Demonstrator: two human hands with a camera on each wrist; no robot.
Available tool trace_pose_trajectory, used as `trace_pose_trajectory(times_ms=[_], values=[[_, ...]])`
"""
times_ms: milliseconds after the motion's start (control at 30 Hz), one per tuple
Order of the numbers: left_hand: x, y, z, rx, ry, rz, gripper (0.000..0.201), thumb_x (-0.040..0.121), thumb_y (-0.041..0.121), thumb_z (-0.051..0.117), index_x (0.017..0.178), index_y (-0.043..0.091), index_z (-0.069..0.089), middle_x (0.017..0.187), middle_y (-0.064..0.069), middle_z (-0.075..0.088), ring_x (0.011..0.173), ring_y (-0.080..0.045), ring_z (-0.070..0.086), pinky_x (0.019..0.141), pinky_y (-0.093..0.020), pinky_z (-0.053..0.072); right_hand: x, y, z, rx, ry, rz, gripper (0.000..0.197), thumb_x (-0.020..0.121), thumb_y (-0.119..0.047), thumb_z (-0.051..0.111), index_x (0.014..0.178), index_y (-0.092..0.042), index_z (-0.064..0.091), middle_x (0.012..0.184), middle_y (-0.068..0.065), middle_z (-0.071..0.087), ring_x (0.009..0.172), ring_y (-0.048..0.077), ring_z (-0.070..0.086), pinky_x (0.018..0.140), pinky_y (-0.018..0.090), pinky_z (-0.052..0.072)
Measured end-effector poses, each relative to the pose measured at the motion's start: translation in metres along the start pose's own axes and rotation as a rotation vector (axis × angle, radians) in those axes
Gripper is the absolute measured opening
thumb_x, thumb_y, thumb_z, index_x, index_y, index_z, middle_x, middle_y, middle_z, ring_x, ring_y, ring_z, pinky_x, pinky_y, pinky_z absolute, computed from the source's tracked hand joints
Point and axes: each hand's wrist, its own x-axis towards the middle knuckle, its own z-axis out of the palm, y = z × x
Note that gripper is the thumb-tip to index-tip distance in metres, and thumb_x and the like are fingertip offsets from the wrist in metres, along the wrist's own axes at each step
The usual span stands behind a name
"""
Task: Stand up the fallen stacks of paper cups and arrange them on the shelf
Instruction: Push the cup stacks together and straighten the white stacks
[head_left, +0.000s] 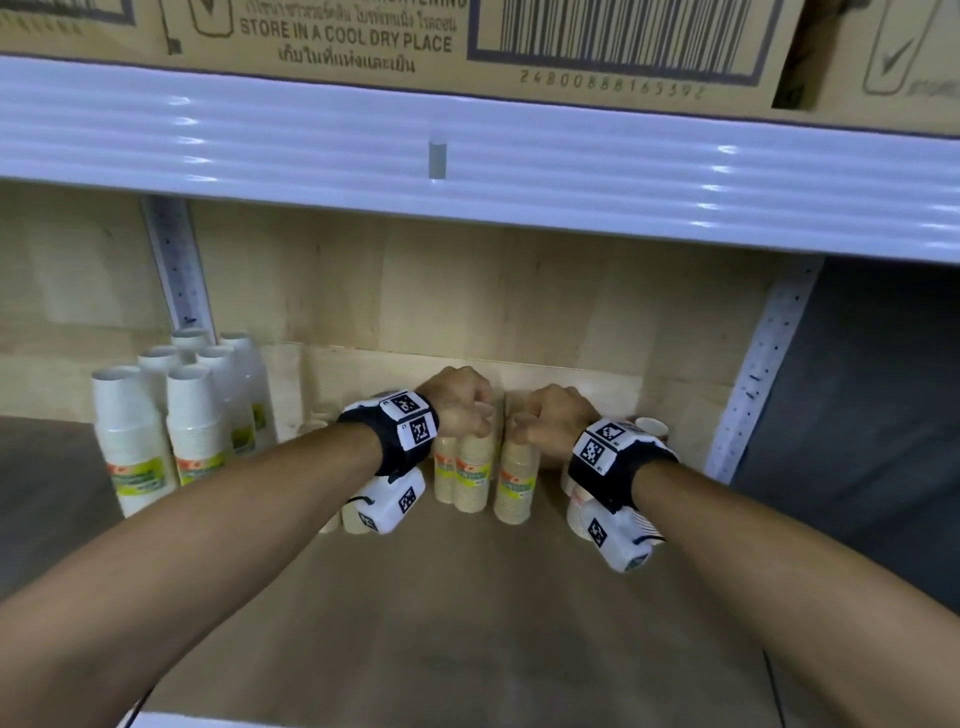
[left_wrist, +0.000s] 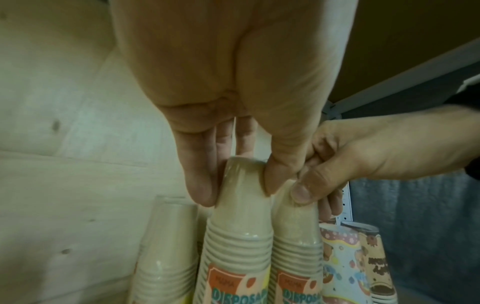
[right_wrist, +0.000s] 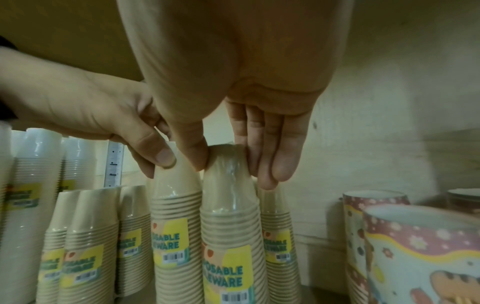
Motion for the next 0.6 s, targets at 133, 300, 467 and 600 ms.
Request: trace_pose_trajectory(times_ms=[133, 300, 467, 600], values=[[0.017, 0.008, 0.004, 0.028, -0.005, 0.014, 0.031, 0.078, 0.023, 0.074, 0.108, 0.02, 0.067, 0.11, 0.0, 0.066, 0.096, -0.018, 0.062, 0.08, -0.03, 0.054, 0.005, 0.007, -0.004, -0.073, 0.008, -0.032, 0.024, 0.084, -0.026, 0.063, 0.065, -0.024, 0.049, 0.08, 0.001, 0.058, 0.084, 0.025, 0.062, 0.061, 0.026, 0.042], [0.031, 0.014, 0.011, 0.108, -0.02, 0.006, 0.027, 0.081, 0.02, 0.072, 0.106, 0.013, 0.068, 0.103, -0.004, 0.066, 0.092, -0.022, 0.063, 0.075, -0.032, 0.054, 0.023, 0.018, 0.005, -0.084, 0.023, -0.009, 0.025, 0.084, -0.026, 0.061, 0.064, -0.025, 0.047, 0.073, -0.004, 0.051, 0.084, 0.025, 0.061, 0.065, 0.029, 0.04], [0.042, 0.016, 0.018, 0.153, -0.055, 0.009, 0.018, 0.081, 0.019, 0.071, 0.097, 0.01, 0.069, 0.095, -0.008, 0.069, 0.082, -0.023, 0.065, 0.066, -0.032, 0.054, 0.038, 0.026, 0.014, -0.062, 0.015, 0.013, 0.022, 0.084, -0.027, 0.058, 0.065, -0.025, 0.047, 0.077, -0.001, 0.053, 0.081, 0.025, 0.058, 0.065, 0.029, 0.039], [0.047, 0.017, 0.022, 0.205, -0.078, 0.025, 0.018, 0.081, 0.02, 0.071, 0.096, 0.01, 0.068, 0.094, -0.008, 0.069, 0.081, -0.023, 0.064, 0.058, -0.028, 0.046, 0.047, 0.03, 0.021, -0.049, 0.027, 0.031, 0.018, 0.083, -0.029, 0.056, 0.068, -0.025, 0.046, 0.075, -0.003, 0.052, 0.077, 0.023, 0.055, 0.063, 0.028, 0.037]])
